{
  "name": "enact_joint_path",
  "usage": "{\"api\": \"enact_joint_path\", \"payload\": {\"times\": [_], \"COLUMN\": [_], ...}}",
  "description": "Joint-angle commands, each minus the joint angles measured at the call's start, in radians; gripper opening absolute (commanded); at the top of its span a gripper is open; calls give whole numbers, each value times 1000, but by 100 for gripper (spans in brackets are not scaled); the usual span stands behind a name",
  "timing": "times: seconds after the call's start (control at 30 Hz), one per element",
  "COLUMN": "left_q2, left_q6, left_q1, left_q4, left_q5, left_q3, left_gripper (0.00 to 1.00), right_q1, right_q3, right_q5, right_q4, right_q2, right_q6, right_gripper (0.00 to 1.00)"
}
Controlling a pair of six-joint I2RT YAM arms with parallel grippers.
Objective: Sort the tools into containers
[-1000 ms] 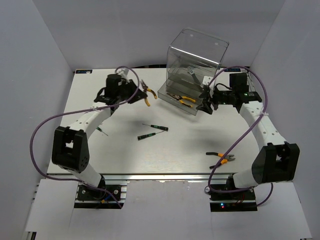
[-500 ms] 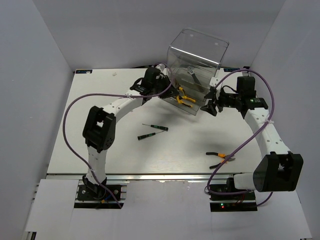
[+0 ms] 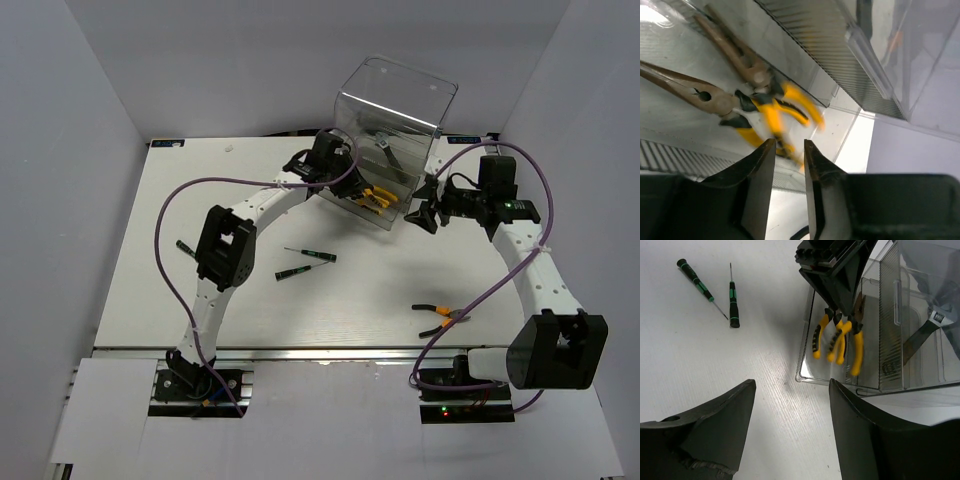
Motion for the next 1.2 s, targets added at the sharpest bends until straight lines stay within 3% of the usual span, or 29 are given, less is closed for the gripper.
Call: {"api": "enact_joint_path", "payload": {"times": [0.0, 0.17, 0.33, 0.4, 0.53, 0.73, 0.8, 0.93, 1.17], "left_q2": [-23, -40, -138, -189, -364, -735, -876, -1080, -1292], "left_q6": [-31, -25, 49, 99, 200, 258, 245, 225, 216], "left_q1": [3, 3, 3, 6, 27, 99, 159, 250, 271], "left_q4": [-3, 2, 44, 75, 147, 204, 210, 190, 124], "left_q5": [2, 16, -9, -15, -41, -162, -158, -142, -245], "left_q3": [62, 71, 33, -38, -229, -683, -845, -1042, -1187], "left_gripper": [44, 51, 56, 57, 61, 80, 81, 82, 89], "right_q1": [-8, -8, -7, -7, 8, 53, 67, 85, 127], "right_q3": [-15, -12, 17, 5, -44, -245, -315, -398, -518], "right_q5": [-30, -53, -105, -93, 13, 235, 292, 404, 539], "right_q4": [23, -68, -384, -466, -624, -542, -501, -412, -283], "right_q2": [-26, -19, 18, 21, 27, -46, -68, -115, -186], "right_q6": [14, -75, -447, -616, -790, -608, -556, -384, -296], "right_gripper": [67, 69, 72, 72, 74, 73, 72, 72, 72]}}
